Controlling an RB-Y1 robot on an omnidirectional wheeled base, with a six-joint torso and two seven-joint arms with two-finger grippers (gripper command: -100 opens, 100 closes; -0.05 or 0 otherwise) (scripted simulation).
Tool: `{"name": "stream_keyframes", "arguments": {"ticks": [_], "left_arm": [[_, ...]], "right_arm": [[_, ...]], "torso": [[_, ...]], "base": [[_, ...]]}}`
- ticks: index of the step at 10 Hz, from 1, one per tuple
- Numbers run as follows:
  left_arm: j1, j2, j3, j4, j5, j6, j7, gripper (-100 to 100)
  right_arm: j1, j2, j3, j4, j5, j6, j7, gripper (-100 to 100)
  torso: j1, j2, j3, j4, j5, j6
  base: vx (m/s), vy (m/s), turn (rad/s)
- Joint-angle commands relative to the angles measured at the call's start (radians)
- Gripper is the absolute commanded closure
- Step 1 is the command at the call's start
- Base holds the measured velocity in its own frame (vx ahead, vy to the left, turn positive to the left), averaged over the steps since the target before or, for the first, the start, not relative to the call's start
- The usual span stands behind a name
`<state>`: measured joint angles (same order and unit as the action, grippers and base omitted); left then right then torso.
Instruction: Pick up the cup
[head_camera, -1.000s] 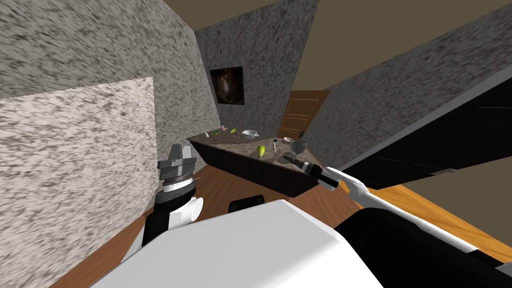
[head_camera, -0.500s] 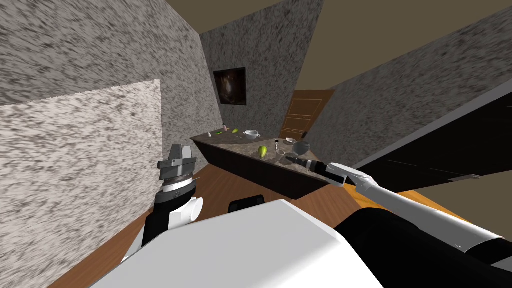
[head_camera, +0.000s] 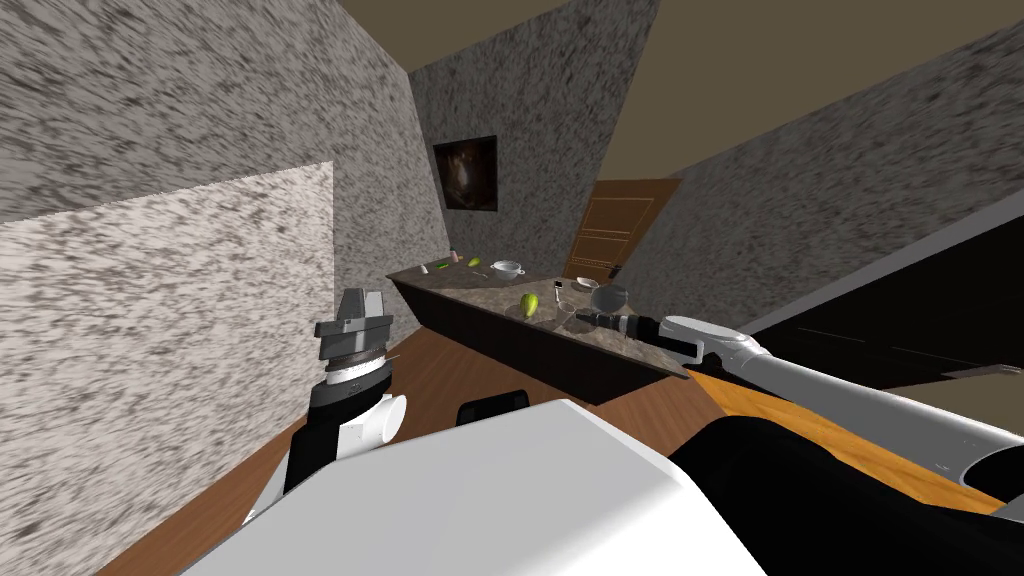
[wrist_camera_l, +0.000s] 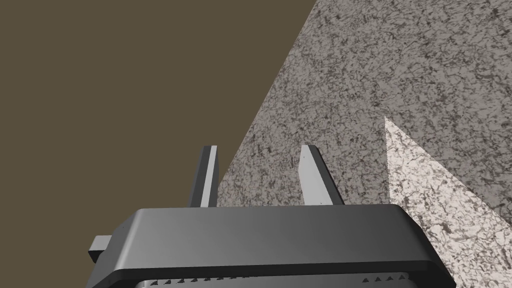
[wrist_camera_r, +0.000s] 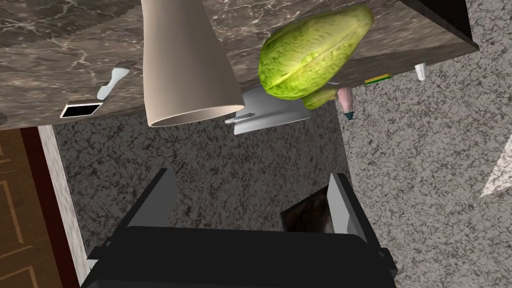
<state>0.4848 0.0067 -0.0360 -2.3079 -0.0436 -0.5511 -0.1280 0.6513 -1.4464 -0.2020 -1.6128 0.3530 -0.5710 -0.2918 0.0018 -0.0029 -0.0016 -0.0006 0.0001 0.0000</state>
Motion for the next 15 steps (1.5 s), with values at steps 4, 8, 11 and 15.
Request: {"name": "stream_keyframes", "arguments": {"ticks": [4, 8, 11, 15], "left_arm": [[0.0, 0.0, 0.0, 0.0, 0.0, 0.0, 0.0, 0], [0.0, 0.0, 0.0, 0.0, 0.0, 0.0, 0.0, 0], [0.0, 0.0, 0.0, 0.0, 0.0, 0.0, 0.0, 0], [0.0, 0.0, 0.0, 0.0, 0.0, 0.0, 0.0, 0]], "right_arm": [[0.048, -0.119, -0.018, 0.045, 0.033, -0.016, 0.021, -100], [0.111, -0.238, -0.031, 0.108, 0.079, -0.048, 0.055, -100], [0.153, -0.325, -0.036, 0.142, 0.107, -0.068, 0.075, -100], [0.212, -0.443, -0.035, 0.178, 0.144, -0.096, 0.099, -100]], "torso": [[0.0, -0.001, 0.0, 0.0, 0.0, 0.0], [0.0, -0.001, -0.001, 0.0, 0.0, 0.0], [0.001, -0.001, -0.001, 0.0, 0.0, 0.0], [0.001, -0.001, -0.001, 0.0, 0.0, 0.0]], "base": [[0.04, 0.023, 0.059], [0.052, 0.024, 0.076], [0.054, 0.03, 0.065], [0.051, 0.028, 0.068]]}}
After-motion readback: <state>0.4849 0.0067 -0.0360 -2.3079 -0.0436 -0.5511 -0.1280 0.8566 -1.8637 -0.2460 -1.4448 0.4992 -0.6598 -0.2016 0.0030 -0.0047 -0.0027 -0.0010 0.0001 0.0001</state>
